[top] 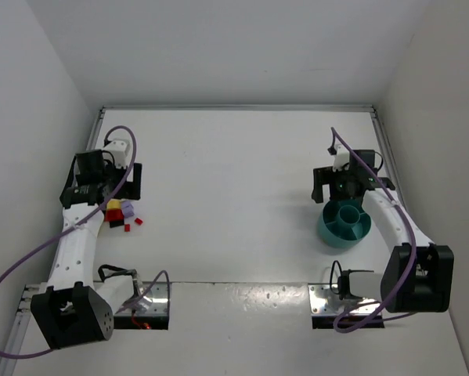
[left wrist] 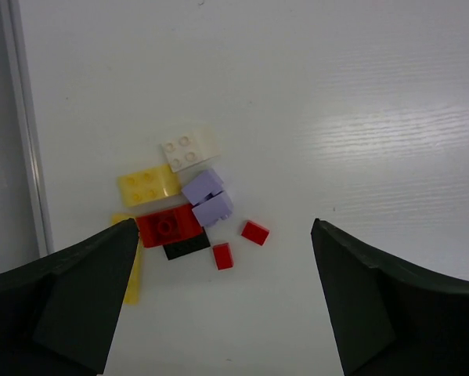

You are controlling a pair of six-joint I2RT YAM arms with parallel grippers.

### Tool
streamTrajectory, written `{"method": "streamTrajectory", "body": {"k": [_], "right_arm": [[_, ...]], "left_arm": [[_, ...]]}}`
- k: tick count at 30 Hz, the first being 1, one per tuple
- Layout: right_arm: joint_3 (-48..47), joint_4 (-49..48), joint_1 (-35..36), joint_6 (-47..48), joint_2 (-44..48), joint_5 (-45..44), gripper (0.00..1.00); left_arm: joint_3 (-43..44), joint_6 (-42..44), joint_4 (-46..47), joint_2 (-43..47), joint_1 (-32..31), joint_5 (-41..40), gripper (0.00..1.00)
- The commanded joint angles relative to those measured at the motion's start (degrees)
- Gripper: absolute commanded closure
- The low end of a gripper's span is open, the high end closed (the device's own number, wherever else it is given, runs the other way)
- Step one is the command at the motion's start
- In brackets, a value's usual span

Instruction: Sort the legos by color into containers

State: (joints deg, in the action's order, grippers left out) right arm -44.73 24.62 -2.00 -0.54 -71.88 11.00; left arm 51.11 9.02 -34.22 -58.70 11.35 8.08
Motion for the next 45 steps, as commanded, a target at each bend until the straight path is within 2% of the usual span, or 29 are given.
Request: {"method": "streamTrajectory", "body": {"k": [1,3,6,8,14,18,22,29,34,45], "right_arm": [[-2.55,0.43,0.85,0.62,-0.55,-0.8,0.0],[-3.08,-0.28,0.86,-0.25,-1.07,-4.39,0.0],[-3.61,-0.28,0.86,-0.78,-1.6,-5.56,0.0],[-4.22,1.2,0.86,1.14,-2.65,-2.59,0.01],[-5.54,2.45,0.86,1.85,-5.29,3.23,0.01],[-6.95,3.94,0.86,2.46,-7.49,3.85,0.02],[-7.48,5.26,0.86,3.0,-8.19,3.85,0.02],[-7.48,5.88,0.86,3.61,-8.19,4.38,0.02],[-8.09,6.4,0.86,3.61,-9.77,4.9,0.02],[-8.18,6.93,0.86,3.61,-10.83,4.9,0.02]], "left_arm": [[1.35,1.96,-1.02,0.34,1.3,-5.34,0.01],[1.88,3.54,-3.04,-0.98,2.52,-9.8,0.01],[2.41,8.11,-6.21,-2.82,7.7,-10.8,0.01],[2.94,14.49,-9.19,-1.87,12.61,-8.0,0.01],[0.74,22.88,-11.92,-2.03,19.22,-4.48,0.13],[0.04,26.84,-13.24,-7.3,24.49,1.31,0.24],[1.18,29.39,-13.24,-13.45,29.68,5.81,0.29],[-1.18,33.25,-10.18,-16.98,30.83,6.87,0.29],[-3.38,33.26,-5.69,-19.61,30.83,3.27,0.29],[-4.53,33.87,0.9,-27.78,31.36,1.59,0.2]]}}
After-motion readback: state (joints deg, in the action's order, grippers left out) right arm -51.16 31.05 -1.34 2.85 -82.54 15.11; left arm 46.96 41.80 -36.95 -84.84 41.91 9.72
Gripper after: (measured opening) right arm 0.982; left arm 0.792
